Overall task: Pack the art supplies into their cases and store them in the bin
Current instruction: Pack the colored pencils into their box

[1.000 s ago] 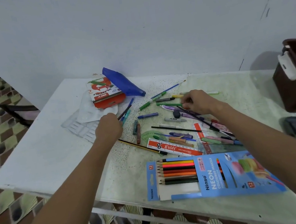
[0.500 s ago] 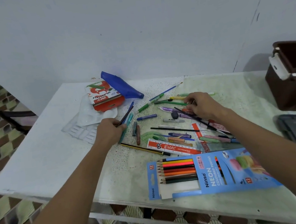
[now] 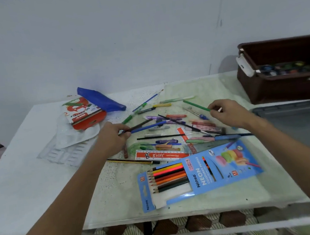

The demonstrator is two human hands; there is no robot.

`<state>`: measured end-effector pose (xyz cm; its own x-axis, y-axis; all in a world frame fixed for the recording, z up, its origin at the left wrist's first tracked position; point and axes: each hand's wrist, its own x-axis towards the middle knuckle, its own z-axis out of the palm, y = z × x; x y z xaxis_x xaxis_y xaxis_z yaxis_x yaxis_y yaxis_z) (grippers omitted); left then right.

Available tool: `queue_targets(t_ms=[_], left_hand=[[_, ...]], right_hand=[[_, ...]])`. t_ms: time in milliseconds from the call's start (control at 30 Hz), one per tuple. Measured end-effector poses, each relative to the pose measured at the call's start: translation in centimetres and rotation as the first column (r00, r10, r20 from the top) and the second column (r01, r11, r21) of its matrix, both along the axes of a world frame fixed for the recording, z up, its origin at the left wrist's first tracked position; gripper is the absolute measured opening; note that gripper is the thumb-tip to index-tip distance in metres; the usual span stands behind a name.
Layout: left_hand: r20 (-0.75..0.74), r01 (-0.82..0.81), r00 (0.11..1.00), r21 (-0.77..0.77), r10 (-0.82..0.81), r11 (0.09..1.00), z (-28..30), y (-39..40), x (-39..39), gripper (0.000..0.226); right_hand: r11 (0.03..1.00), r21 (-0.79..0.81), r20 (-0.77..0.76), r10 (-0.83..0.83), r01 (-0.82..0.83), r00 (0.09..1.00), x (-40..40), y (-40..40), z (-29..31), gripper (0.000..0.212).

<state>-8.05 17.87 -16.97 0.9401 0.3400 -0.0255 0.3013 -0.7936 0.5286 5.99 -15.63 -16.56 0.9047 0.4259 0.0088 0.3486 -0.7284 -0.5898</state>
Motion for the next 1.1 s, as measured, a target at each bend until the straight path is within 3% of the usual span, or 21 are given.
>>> queue_targets(t_ms=[167, 300, 400, 567, 733, 800, 900, 1000, 1100], left_hand=[[-0.147, 0.182, 0.978, 0.257, -0.148, 0.949, -1.3, -1.5, 1.8, 0.022], [-0.185, 0.222, 0.968, 0.306, -0.171, 0.926, -1.8, -2.2, 2.4, 0.025], [-0.111, 0.169, 0.984, 0.326, -0.139, 0.93, -2.0, -2.7, 2.3, 0.027], [0.096, -0.027, 0.995, 0.319, -0.004, 0.947, -2.0, -4.7, 1.2, 0.027], [0.104, -0.139, 0.988, 0.304, 0.112, 0.942, -1.7, -6.3, 0.6, 0.025], [0.137, -0.198, 0.976, 0.206, 0.172, 0.958, -1.3, -7.3, 0.3, 0.018], [-0.025, -0.265, 0.964, 0.029, 0.266, 0.964, -1.1, -8.3, 0.4, 0.019], [-0.232, -0.252, 0.937, 0.073, 0.262, 0.965, -0.9, -9.2, 0.7, 0.048], [-0.244, -0.249, 0.931, 0.122, 0.273, 0.961, -1.1, -9.8, 1.1, 0.054]], right_hand=[[0.999, -0.033, -0.075, -0.01, 0.008, 0.997, -2.4, -4.4, 0.1, 0.008], [0.994, -0.105, -0.066, -0.008, 0.001, 0.998, -3.4, -6.9, -0.1, 0.017], [0.987, -0.151, -0.05, -0.062, 0.054, 0.997, -3.5, -8.3, -0.1, 0.016], [0.965, -0.261, -0.052, -0.003, -0.01, 0.999, -3.3, -9.6, -0.6, 0.015], [0.963, -0.265, -0.001, -0.055, 0.053, 0.998, -2.4, -9.7, -0.6, 0.025], [0.958, -0.282, -0.005, -0.049, 0.046, 0.999, -2.0, -9.8, -0.6, 0.025], [0.949, -0.314, -0.033, -0.015, 0.004, 0.999, -1.7, -10.0, -0.5, 0.02], [0.941, -0.33, -0.083, 0.049, -0.074, 0.995, -1.7, -10.0, -0.4, 0.017], [0.933, -0.347, -0.091, 0.073, -0.1, 0.993, -1.8, -9.7, -0.5, 0.016]])
